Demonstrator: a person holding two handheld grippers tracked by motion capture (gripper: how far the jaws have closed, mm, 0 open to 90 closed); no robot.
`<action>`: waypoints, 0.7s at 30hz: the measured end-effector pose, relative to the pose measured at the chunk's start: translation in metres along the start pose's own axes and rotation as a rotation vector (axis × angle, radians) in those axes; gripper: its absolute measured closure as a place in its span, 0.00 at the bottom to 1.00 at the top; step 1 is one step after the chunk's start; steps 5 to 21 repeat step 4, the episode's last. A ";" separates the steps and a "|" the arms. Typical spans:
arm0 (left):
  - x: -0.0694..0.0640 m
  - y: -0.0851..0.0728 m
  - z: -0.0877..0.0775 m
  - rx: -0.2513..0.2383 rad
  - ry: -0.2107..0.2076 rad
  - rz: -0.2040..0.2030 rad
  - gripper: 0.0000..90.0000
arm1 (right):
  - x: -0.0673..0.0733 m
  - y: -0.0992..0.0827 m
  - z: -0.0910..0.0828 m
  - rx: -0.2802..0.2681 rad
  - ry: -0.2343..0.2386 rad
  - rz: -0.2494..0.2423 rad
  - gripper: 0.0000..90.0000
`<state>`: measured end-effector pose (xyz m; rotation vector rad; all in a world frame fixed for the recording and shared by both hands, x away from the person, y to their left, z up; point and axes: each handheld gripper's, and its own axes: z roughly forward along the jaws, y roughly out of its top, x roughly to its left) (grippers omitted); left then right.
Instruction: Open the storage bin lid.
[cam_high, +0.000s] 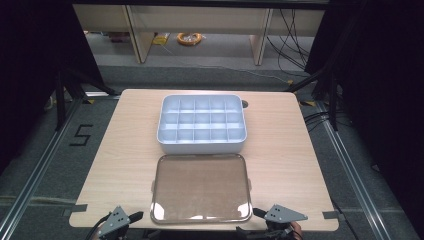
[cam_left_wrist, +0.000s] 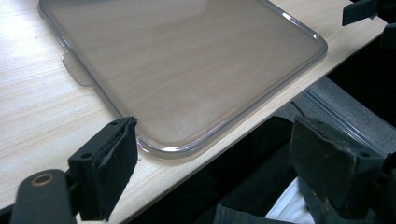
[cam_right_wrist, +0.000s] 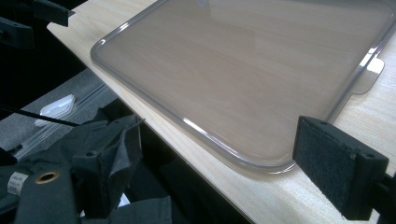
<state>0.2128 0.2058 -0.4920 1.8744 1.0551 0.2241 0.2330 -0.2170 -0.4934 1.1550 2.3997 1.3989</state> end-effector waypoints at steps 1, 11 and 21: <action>0.000 0.000 0.000 0.001 -0.003 0.005 0.17 | 0.000 0.000 0.000 -0.001 0.000 -0.002 0.18; 0.000 0.000 0.001 0.000 -0.003 -0.002 0.17 | -0.001 0.000 -0.001 -0.004 -0.013 -0.012 0.18; 0.000 0.000 0.001 0.000 -0.003 -0.002 0.17 | -0.001 0.000 -0.001 -0.004 -0.013 -0.012 0.18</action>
